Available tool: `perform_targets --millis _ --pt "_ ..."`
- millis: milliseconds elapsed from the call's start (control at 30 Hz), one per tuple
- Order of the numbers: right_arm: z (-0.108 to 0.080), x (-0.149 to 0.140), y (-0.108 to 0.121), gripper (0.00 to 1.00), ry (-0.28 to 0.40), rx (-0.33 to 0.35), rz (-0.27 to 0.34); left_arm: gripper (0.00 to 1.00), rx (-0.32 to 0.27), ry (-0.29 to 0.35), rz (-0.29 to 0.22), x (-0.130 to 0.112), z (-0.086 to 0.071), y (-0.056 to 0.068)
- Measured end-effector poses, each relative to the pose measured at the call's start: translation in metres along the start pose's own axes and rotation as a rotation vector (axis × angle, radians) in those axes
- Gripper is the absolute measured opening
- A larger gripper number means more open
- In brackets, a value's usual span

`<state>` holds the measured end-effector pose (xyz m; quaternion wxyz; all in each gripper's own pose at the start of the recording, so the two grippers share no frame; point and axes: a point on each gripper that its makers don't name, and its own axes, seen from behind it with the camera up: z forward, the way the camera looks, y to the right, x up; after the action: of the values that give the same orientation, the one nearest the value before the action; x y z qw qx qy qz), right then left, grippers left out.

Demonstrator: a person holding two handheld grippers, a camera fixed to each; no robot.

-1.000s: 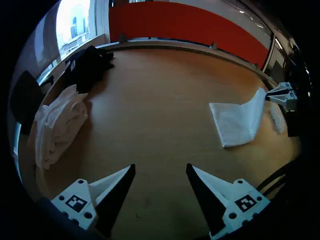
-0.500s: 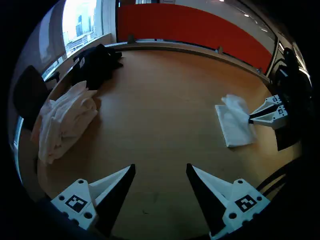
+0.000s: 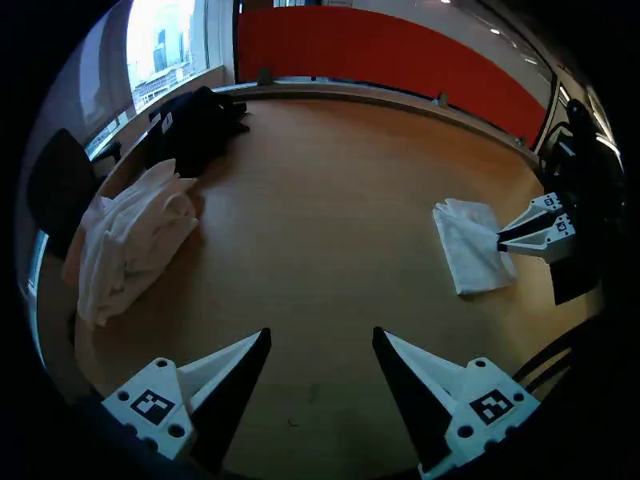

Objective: Fold towel

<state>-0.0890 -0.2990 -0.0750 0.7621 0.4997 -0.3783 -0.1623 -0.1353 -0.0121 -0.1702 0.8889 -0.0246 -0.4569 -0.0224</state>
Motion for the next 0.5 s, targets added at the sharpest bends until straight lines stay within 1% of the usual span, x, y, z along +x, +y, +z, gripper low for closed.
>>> perform_targets --millis 33,67,100,233,267,367,500 --pt "0.0 0.0 -0.001 0.18 0.001 0.003 0.002 0.94 0.0 0.0 0.0 0.0 0.0 0.0" --pt "0.0 0.0 -0.002 0.24 0.002 0.007 0.003 0.94 0.0 -0.001 0.0 0.0 0.0 0.0" --pt "0.0 0.0 -0.002 0.31 0.002 0.008 0.004 0.94 0.001 -0.001 0.0 -0.001 0.0 0.0" --pt "-0.002 -0.002 0.0 0.67 0.004 -0.003 0.008 0.94 0.002 0.0 -0.001 0.0 0.0 -0.001" --pt "-0.002 -0.003 0.0 0.7 0.004 -0.007 0.009 0.94 0.003 0.0 -0.002 0.0 0.0 -0.001" --pt "-0.004 -0.006 0.002 0.72 0.006 -0.022 0.014 0.94 0.005 0.001 -0.002 -0.001 0.0 -0.002" --pt "-0.007 -0.012 0.003 0.72 0.003 -0.035 0.027 0.94 0.005 0.002 -0.003 0.0 0.0 -0.002"
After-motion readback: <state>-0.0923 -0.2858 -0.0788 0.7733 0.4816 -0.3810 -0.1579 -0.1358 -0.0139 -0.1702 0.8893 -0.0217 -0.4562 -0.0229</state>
